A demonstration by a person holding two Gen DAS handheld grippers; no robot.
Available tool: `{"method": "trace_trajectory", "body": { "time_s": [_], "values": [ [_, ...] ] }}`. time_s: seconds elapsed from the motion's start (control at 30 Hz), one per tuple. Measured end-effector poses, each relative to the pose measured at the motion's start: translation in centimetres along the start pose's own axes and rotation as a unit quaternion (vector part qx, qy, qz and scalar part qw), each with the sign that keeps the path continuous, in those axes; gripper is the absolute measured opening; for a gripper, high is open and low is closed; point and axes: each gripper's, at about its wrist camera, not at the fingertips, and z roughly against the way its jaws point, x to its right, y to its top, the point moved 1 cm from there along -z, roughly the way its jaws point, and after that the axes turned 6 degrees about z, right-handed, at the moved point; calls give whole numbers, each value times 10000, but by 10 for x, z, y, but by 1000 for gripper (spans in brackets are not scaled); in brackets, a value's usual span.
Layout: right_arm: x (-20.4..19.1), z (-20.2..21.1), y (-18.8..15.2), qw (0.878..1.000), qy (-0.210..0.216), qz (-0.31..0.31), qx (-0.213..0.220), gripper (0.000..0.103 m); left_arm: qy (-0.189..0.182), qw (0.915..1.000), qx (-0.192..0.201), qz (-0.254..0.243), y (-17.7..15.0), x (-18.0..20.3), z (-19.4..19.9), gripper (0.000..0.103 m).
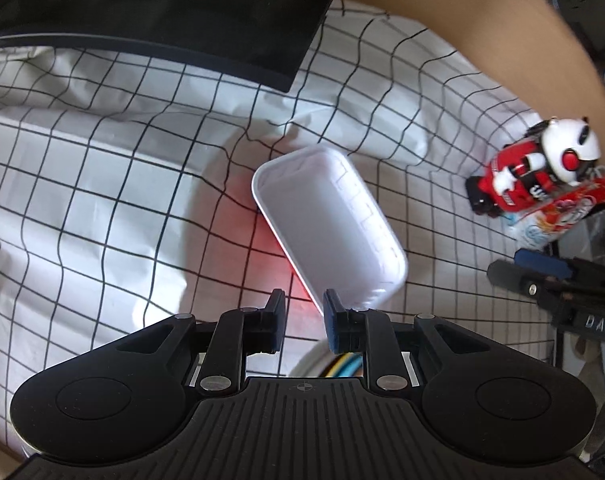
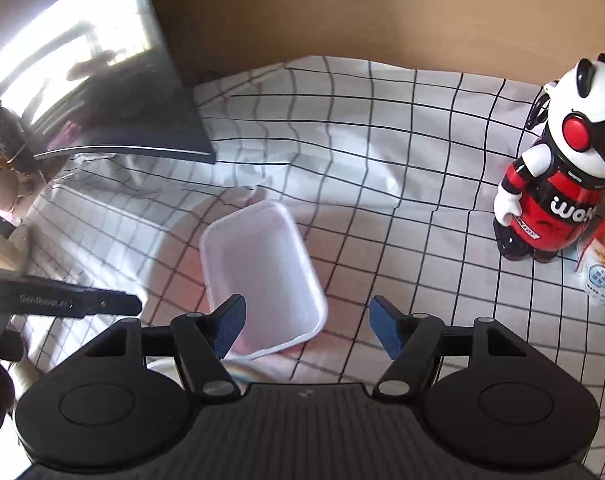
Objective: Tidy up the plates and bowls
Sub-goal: 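Grasp the red-and-white tray rim with the right tool and lift it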
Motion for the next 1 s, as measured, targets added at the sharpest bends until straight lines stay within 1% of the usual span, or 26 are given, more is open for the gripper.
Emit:
{"method": "trace_trajectory", "body": {
  "time_s": [0.13,0.27,0.33,0.47,0.5,0.53,0.57,0.6,0.63,0.67,0.73,0.8,0.9,1.0],
  "values": [
    [13,-29,15,9999,67,3,-131,69,86,9998,-104,158,15,-3,-19,22],
    [16,-74,33,9989,357,-2,-296,68,119,9983,-178,538,33,-13,-50,23],
    [16,-101,38,9978,428,-123,-488,57,177,9972,-230,686,40,-16,-68,23],
    [16,-144,35,9928,669,-381,-918,51,364,9950,-425,831,40,-17,-95,23],
    [14,-153,33,9916,699,-400,-1012,43,365,9948,-465,832,40,-17,-99,25],
    [13,-159,31,9904,722,-414,-1102,31,378,9945,-507,830,40,-16,-104,25],
    [12,-161,30,9890,758,-464,-1187,25,388,9943,-544,829,42,-15,-109,25],
    [11,-161,28,9878,808,-519,-1222,20,364,9942,-583,825,43,-14,-112,25],
    [11,-156,27,9874,875,-540,-1206,19,252,9940,-659,833,44,-13,-114,26],
    [10,-146,26,9891,844,-491,-1099,19,185,9939,-711,826,45,-10,-112,28],
    [12,-121,29,9924,799,-406,-848,19,48,9968,-561,568,47,1,-97,28],
    [16,-95,33,9940,763,-484,-619,19,-61,9989,-382,282,50,17,-79,27],
    [19,-54,39,9963,617,-536,-275,20,-138,9997,-204,-4,52,43,-54,28],
    [17,-14,37,9975,503,-494,7,22,-265,9994,-54,-234,49,64,-27,28]
  ]
}}
